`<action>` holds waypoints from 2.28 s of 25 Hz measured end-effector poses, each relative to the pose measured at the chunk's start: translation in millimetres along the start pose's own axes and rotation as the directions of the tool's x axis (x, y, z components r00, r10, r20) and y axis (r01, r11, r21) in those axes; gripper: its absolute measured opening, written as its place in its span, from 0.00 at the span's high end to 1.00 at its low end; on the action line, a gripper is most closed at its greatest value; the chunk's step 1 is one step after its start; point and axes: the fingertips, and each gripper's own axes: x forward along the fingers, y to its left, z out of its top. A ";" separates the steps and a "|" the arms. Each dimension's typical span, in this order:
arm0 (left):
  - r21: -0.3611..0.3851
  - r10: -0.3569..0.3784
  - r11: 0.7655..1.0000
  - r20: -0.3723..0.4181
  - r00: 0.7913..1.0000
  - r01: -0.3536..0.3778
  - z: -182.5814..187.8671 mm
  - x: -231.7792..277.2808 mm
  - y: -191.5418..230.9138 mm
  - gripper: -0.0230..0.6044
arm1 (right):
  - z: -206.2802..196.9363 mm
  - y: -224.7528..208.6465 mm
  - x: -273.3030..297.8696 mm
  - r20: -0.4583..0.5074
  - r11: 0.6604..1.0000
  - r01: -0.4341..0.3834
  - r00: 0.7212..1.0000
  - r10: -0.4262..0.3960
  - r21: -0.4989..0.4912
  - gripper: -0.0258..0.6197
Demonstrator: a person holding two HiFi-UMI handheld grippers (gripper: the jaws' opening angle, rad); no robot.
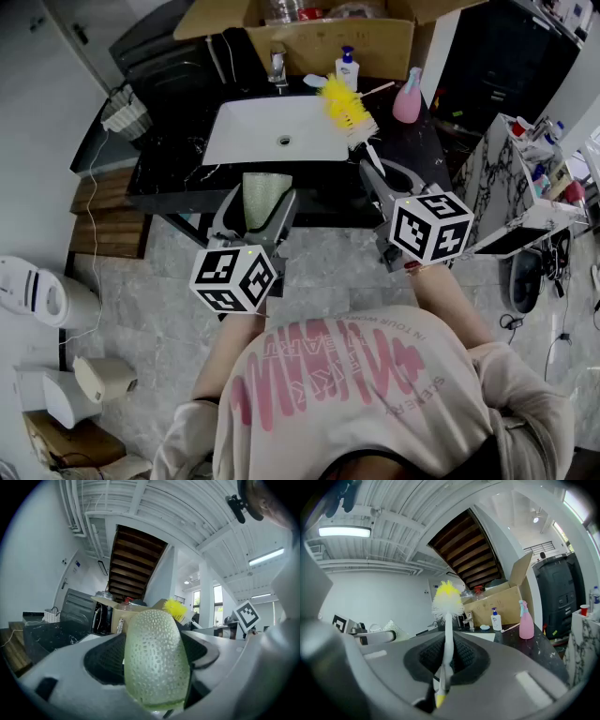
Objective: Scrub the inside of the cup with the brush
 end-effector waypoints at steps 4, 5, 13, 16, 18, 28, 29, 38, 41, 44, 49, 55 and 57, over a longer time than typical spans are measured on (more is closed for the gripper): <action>-0.008 0.000 1.000 0.001 1.000 0.000 -2.7 1.3 1.2 0.38 | -1.4 -0.7 2.1 -0.003 1.000 -0.002 1.000 0.002 -0.006 0.93; -0.006 0.001 1.000 0.001 1.000 -0.001 -3.2 1.4 1.6 0.38 | -1.8 -1.0 2.4 -0.004 1.000 -0.002 1.000 0.002 -0.007 0.93; 0.000 0.012 1.000 0.010 1.000 -0.012 -1.1 2.0 4.7 0.38 | -2.7 -0.2 2.6 -0.016 0.999 -0.033 0.999 0.033 -0.016 0.93; 0.002 0.004 1.000 0.014 1.000 -0.004 0.1 2.5 2.9 0.38 | -5.0 3.7 2.6 -0.040 0.998 -0.063 0.997 0.062 -0.022 0.93; 0.009 -0.033 0.999 0.018 0.999 0.033 0.9 2.2 -1.6 0.38 | -8.2 9.7 2.0 -0.062 0.995 -0.099 0.993 0.099 -0.003 0.93; 0.049 -0.119 0.992 0.008 0.993 0.119 11.7 -6.9 -3.7 0.38 | -2.7 53.4 -5.9 -0.136 0.959 -0.278 0.954 0.269 -0.055 0.93; 0.052 -0.134 0.990 0.005 0.991 0.133 12.1 -8.5 -4.5 0.38 | -3.6 58.1 -7.8 -0.155 0.951 -0.299 0.946 0.285 -0.081 0.93; 0.094 -0.158 0.983 -0.004 0.987 0.158 17.7 -19.3 -2.7 0.38 | -25.5 82.9 -26.4 -0.363 0.852 -0.451 0.866 0.344 -0.268 0.93; 0.146 -0.177 0.972 -0.047 0.983 0.182 12.5 -22.6 -5.7 0.38 | -32.3 82.4 -32.2 -0.411 0.826 -0.473 0.848 0.334 -0.306 0.93; 0.188 -0.201 0.958 -0.088 0.975 0.215 7.1 -25.4 -10.7 0.38 | -36.3 75.9 -38.9 -0.453 0.802 -0.488 0.835 0.313 -0.344 0.93; 0.288 -0.263 0.903 -0.218 0.940 0.320 -11.0 -28.6 -22.8 0.38 | -43.8 68.1 -49.8 -0.547 0.728 -0.551 0.786 0.288 -0.408 0.93; 0.365 -0.332 0.817 -0.336 0.882 0.447 -20.4 -33.9 -36.8 0.38 | -46.5 67.6 -57.5 -0.624 0.650 -0.621 0.730 0.278 -0.437 0.93; 0.388 -0.350 0.787 -0.358 0.866 0.479 -20.6 -34.6 -39.8 0.38 | -47.2 69.0 -58.2 -0.644 0.629 -0.641 0.714 0.276 -0.440 0.93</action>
